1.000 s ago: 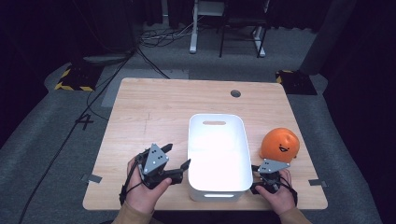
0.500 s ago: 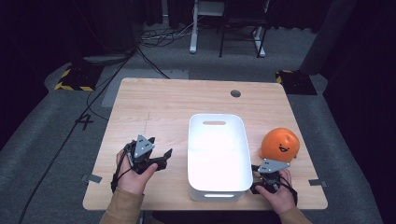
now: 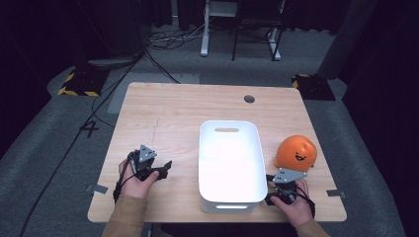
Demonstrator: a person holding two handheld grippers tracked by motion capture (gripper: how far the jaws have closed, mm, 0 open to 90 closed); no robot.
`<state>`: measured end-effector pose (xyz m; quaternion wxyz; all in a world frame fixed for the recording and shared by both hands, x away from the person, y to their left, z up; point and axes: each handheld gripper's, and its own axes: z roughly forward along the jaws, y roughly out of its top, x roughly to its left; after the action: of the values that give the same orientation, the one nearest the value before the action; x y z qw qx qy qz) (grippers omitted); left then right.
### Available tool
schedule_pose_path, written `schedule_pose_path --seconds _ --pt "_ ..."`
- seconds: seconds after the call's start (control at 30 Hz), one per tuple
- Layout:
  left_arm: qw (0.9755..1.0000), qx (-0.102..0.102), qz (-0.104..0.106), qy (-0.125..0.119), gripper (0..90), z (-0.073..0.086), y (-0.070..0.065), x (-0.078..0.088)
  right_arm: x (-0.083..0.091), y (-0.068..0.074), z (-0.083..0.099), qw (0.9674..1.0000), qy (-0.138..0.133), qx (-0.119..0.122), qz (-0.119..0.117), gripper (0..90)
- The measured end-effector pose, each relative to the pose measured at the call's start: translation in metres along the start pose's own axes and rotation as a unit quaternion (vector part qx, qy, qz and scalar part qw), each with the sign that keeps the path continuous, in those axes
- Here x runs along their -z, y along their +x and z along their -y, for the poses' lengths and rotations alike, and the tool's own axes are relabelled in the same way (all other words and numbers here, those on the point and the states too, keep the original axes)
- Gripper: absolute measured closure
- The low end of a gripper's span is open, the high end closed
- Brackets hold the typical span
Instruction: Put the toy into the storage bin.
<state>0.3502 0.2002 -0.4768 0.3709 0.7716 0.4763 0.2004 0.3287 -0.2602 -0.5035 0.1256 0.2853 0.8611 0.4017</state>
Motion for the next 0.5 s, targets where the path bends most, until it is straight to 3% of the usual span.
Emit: schedule_pose_path --seconds 0.17,0.33,0.4,0.43,0.5 --pt "0.999 -0.028 -0.014 0.032 24.2 0.008 0.008 -0.011 0.002 -0.002 0.001 1.0 -0.002 -0.003 0.001 37.9" --pt "0.9977 -0.035 -0.016 0.055 22.6 0.014 0.011 -0.018 0.003 -0.001 0.002 1.0 -0.005 -0.001 0.004 40.8" --pt "0.9982 -0.032 -0.011 0.049 20.4 0.015 0.013 -0.02 0.004 -0.002 0.003 1.0 -0.004 0.006 0.004 41.5" --pt "0.9983 -0.016 0.005 0.056 20.4 0.015 0.017 -0.02 0.004 -0.001 0.003 1.0 -0.005 0.0 0.003 44.0" --pt "0.9981 -0.023 0.012 0.056 19.8 0.015 0.019 -0.021 0.005 -0.001 0.003 1.0 -0.005 0.0 0.001 46.7"
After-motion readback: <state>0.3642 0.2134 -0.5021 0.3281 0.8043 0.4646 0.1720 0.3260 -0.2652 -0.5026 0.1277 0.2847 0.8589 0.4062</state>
